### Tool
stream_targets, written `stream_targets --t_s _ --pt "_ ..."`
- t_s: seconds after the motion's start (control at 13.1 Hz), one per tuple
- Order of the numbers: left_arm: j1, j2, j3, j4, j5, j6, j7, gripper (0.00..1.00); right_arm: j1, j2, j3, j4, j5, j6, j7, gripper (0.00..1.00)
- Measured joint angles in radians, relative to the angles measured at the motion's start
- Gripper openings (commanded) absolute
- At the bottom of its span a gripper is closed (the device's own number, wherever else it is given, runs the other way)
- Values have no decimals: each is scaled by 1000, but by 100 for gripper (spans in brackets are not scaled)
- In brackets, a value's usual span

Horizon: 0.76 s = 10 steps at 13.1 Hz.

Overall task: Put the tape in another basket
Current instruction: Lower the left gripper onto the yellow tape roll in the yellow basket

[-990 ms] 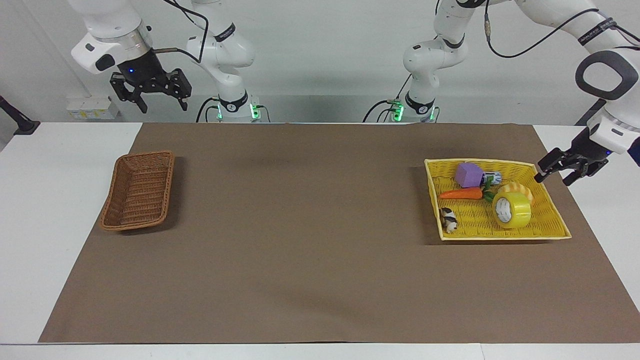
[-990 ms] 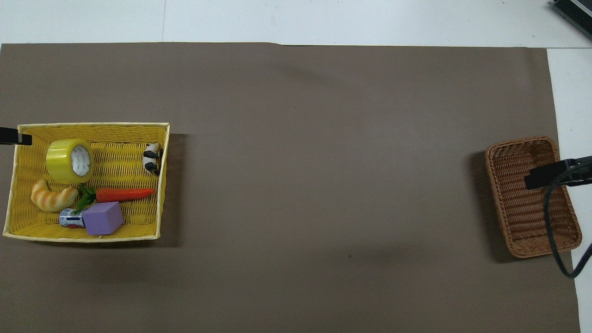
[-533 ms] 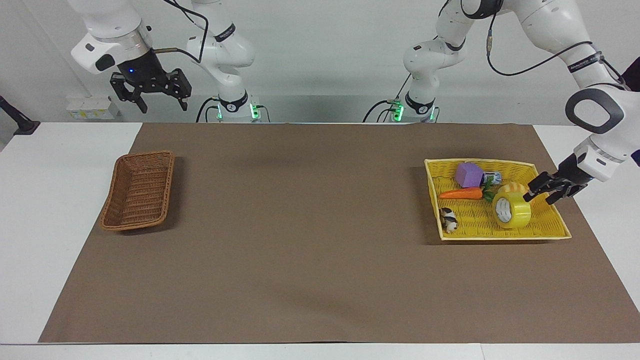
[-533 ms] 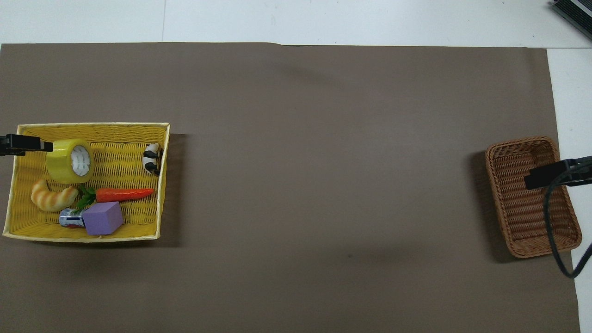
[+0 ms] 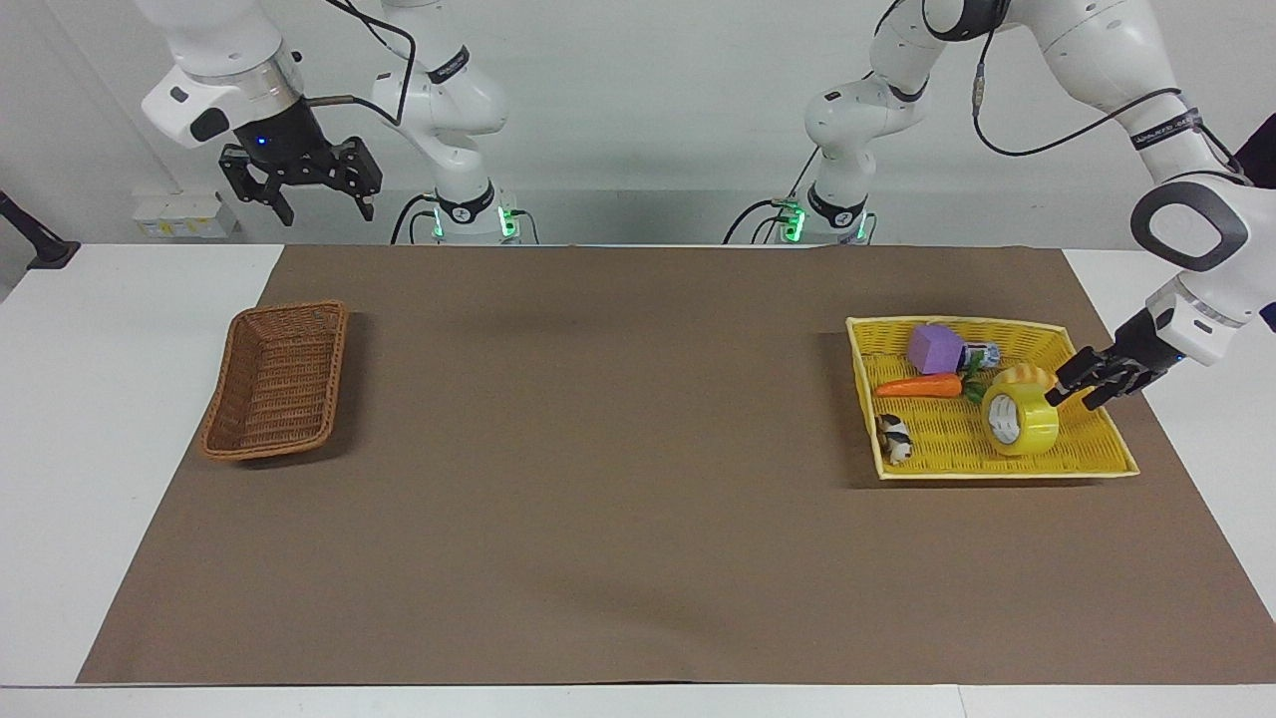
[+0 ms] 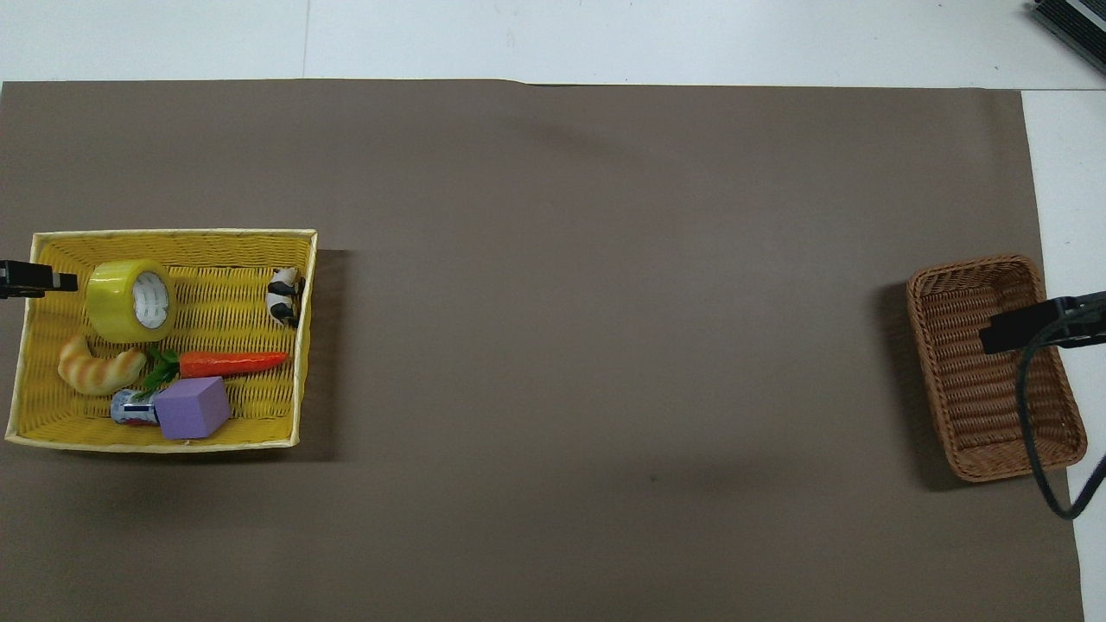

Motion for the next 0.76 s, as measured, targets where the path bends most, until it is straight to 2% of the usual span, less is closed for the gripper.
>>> stream_targets --t_s 0.08,0.15,0.23,0.76 --pt "-1 1 -5 -2 0 1 0 74 0 0 0 0 0 0 0 100" --pt "-1 1 -9 -5 -1 2 0 81 0 0 0 0 0 0 0 100" --pt "-1 1 -12 -9 -2 2 0 94 0 0 0 0 0 0 0 100" --pt "-59 1 -21 -37 -9 33 -11 94 0 -1 0 0 0 0 0 100"
